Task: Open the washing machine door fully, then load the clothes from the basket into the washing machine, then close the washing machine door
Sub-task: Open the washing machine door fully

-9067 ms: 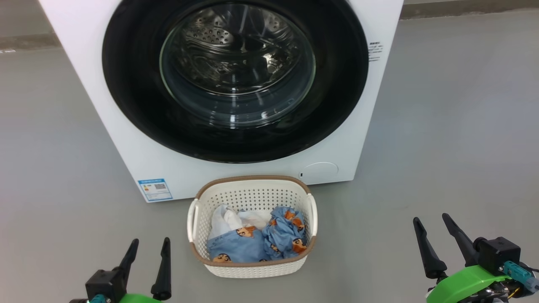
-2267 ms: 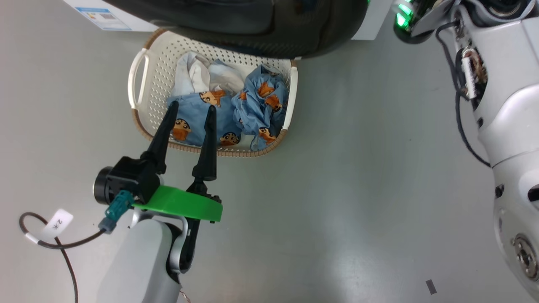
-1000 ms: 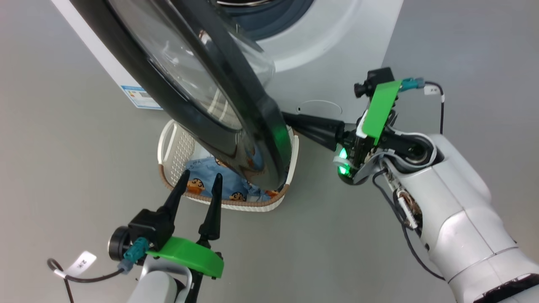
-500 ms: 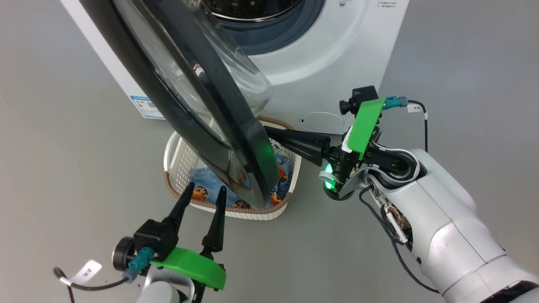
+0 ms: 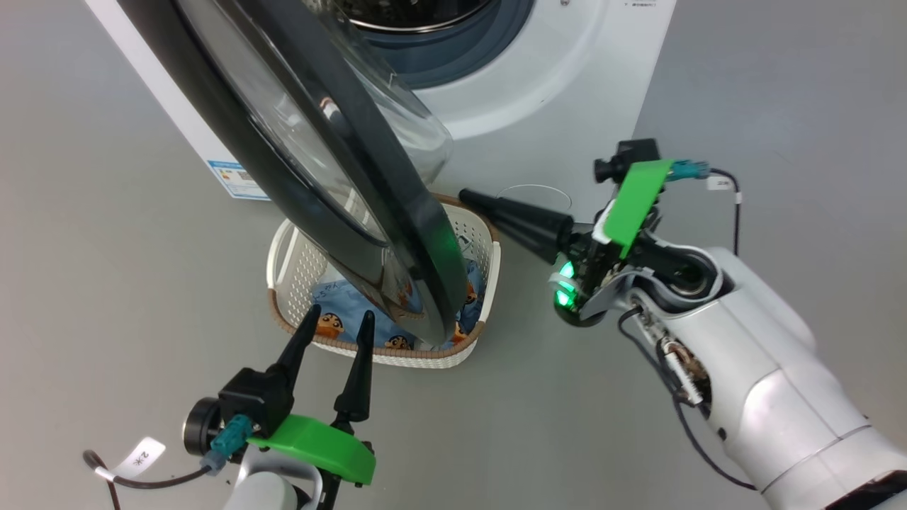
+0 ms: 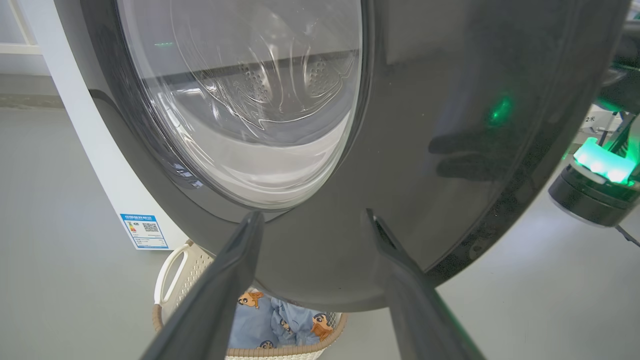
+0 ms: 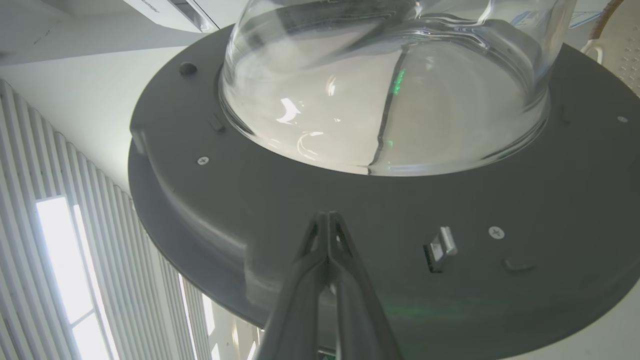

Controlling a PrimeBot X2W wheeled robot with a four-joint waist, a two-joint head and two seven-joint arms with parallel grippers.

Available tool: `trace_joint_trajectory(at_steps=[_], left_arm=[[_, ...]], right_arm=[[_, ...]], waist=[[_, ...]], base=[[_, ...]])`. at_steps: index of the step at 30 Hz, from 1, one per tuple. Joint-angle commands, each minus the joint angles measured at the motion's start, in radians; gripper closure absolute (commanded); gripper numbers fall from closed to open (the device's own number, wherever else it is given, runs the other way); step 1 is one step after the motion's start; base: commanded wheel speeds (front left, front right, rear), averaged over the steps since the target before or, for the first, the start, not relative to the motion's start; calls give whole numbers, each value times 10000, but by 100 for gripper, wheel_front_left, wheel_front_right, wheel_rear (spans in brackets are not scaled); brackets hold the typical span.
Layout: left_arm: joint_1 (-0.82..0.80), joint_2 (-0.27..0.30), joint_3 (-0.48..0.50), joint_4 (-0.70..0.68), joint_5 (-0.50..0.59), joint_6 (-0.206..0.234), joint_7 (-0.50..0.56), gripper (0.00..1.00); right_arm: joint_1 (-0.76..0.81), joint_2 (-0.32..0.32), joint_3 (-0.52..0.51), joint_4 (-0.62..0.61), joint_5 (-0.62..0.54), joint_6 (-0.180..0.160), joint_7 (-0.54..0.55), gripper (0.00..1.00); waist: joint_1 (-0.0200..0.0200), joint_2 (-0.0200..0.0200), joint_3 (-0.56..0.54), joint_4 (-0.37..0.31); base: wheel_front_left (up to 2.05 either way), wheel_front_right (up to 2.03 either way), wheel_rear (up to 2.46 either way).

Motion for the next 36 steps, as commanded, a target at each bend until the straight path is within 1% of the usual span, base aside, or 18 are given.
trace_joint_trajectory(at_steps=[1,6,9,13,14,15,16,18,22,23,26,32,36], left_arm=[[-153,183,341,-139,136,-56,-94,0],[-151,183,381,-110,200,-71,-94,0],[-124,183,443,-103,233,-74,-94,0],[-146,183,501,-72,251,-88,-94,0],[-168,183,522,-74,249,-88,-94,0],[-178,183,552,-75,249,-88,-94,0],[-179,183,589,-76,255,-87,-94,0],[-158,183,678,-76,290,-85,-94,0],[-75,183,876,-33,397,-120,-94,0],[-75,183,876,-33,397,-120,-94,0],[-38,183,965,12,469,-173,-94,0],[30,183,1031,100,555,-250,-94,0],[75,183,1060,160,584,-294,-94,0]], right_arm=[[46,71,-16,-340,124,100,-139,100],[443,-473,-382,-1002,381,100,-750,100],[833,-876,-570,-1578,349,100,-1167,100],[1534,-1562,-745,-2588,-185,100,-1886,100],[1759,-1786,-775,-2890,-455,100,-2117,76],[2025,-1950,-833,-3171,-631,100,-2336,21],[2307,-2073,-905,-3464,-719,100,-2501,0],[2870,-2344,-986,-3964,-967,100,-2843,0],[3897,-2653,-1215,-4690,-1205,100,-3545,0],[3897,-2653,-1215,-4690,-1205,100,-3545,0],[4520,-2816,-1324,-5016,-1363,100,-3986,0],[5568,-2945,-1572,-5429,-1563,100,-4799,0],[6205,-3134,-1772,-5634,-2182,100,-5692,0]], waist=[[0,0,4,-3],[0,0,-24,-90],[0,0,-40,-175],[0,0,-40,-247],[0,0,-49,-257],[0,0,-62,-275],[0,0,-78,-298],[0,0,-119,-368],[0,0,-235,-526],[0,0,-235,-526],[0,0,-315,-623],[0,0,-463,-802],[0,0,-548,-873]], base=[[0,0,0],[0,0,0],[0,0,0],[0,0,0],[0,0,0],[0,0,0],[0,0,0],[0,0,0],[0,0,0],[0,0,0],[0,0,0],[0,0,0],[0,0,0]])
